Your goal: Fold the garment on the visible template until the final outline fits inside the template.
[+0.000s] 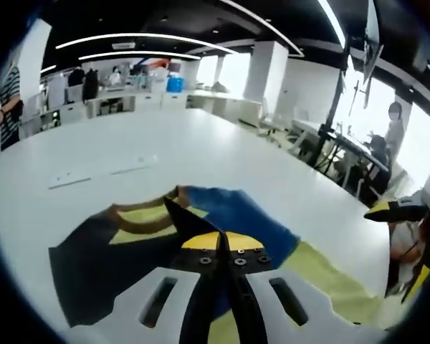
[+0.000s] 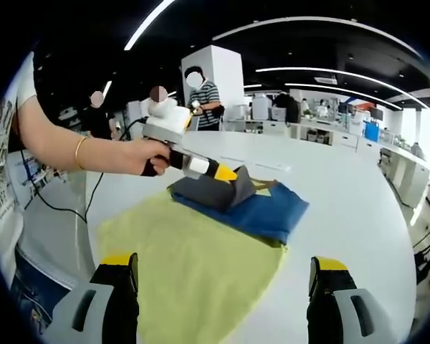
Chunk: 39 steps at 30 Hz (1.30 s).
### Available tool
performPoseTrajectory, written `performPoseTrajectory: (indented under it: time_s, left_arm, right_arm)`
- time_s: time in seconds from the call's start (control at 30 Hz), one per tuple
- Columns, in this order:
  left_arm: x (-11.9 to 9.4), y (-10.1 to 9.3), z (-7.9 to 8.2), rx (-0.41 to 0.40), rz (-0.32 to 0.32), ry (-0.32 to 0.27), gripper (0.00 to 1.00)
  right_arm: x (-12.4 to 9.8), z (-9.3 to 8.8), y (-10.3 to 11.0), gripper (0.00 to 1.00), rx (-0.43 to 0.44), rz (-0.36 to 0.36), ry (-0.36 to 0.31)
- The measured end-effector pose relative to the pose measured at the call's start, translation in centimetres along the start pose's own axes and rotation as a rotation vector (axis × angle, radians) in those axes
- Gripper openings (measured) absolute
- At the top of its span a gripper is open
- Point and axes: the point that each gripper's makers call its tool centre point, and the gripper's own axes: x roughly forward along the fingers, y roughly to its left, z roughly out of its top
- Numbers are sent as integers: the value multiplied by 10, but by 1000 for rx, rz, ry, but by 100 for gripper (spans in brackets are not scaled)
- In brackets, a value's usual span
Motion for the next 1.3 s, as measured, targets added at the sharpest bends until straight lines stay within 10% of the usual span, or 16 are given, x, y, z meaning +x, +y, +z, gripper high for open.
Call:
performPoseTrajectory:
  time_s: [0.97, 1.3]
  left_arm:
    - [50, -43, -29, 57, -136, 111, 0]
    - [45, -55, -18, 91, -175, 58, 44]
  right_arm:
    - [4, -7, -9, 99, 26, -12, 6]
    - [3, -9, -5, 99, 26, 6, 15]
